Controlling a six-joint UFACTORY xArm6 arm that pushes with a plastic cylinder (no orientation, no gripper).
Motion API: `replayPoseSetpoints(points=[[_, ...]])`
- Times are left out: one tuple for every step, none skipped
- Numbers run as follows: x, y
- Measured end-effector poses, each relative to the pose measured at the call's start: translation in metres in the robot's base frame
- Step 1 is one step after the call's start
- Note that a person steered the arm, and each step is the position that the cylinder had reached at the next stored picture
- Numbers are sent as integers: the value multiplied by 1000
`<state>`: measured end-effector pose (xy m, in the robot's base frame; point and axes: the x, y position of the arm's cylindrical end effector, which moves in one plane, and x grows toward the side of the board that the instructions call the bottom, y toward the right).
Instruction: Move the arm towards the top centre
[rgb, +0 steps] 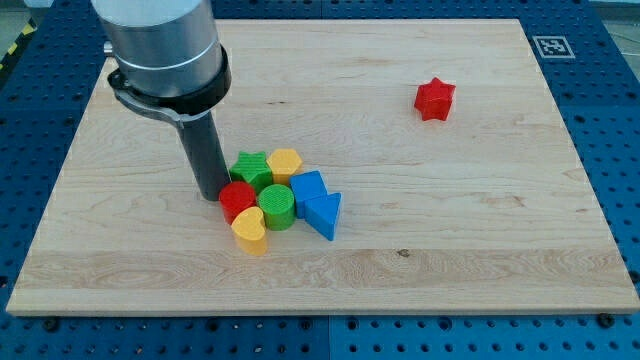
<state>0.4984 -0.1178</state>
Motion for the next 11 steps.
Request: replayPoseSetpoints(points=[[0,0],[15,-17],[32,-44],[31,-57],[-5,-59],[-10,-59],[-19,-77],[-32,-106],[-55,-117],[-76,-117],[-112,-107]])
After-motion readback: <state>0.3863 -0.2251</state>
